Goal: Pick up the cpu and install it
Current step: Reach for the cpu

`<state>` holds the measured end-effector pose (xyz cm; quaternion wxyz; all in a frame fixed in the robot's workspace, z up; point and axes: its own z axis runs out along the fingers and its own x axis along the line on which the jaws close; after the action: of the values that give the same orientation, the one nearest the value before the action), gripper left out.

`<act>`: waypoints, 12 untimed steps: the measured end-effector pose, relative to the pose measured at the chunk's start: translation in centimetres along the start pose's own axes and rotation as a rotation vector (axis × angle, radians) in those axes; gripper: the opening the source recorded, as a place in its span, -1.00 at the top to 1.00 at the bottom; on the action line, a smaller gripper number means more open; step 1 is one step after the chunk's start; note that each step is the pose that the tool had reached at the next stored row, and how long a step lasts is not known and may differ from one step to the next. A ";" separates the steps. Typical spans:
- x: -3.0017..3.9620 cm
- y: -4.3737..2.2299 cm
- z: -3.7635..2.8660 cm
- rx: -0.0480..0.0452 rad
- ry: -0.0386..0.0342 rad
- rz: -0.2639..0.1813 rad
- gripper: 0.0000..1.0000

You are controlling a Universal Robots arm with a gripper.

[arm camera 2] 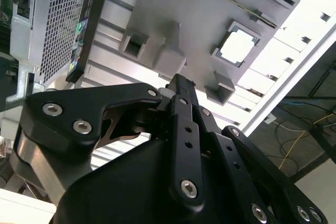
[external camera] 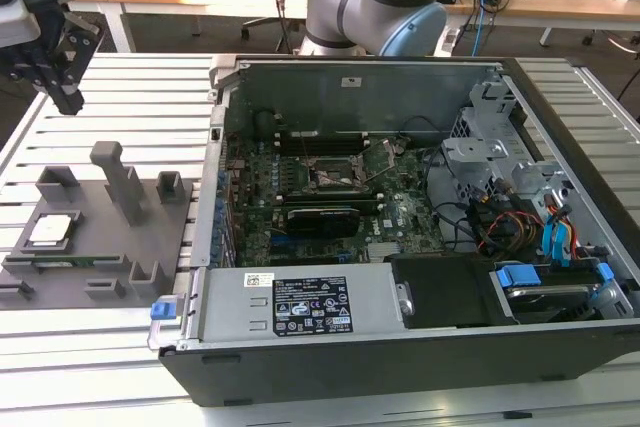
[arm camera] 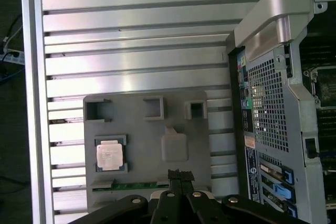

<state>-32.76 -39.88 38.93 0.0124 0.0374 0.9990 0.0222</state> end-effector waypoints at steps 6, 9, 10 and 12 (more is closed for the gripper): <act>1.02 -0.10 0.49 0.0000 -0.0001 0.000 0.79; 1.53 -0.15 0.70 -0.0001 -0.0001 0.000 0.79; 1.67 -0.16 0.74 -0.0001 -0.0001 0.000 0.79; 1.94 -0.18 0.81 -0.0001 -0.0001 0.000 0.79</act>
<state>-34.69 -39.89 38.07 0.0125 0.0374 0.9990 0.0222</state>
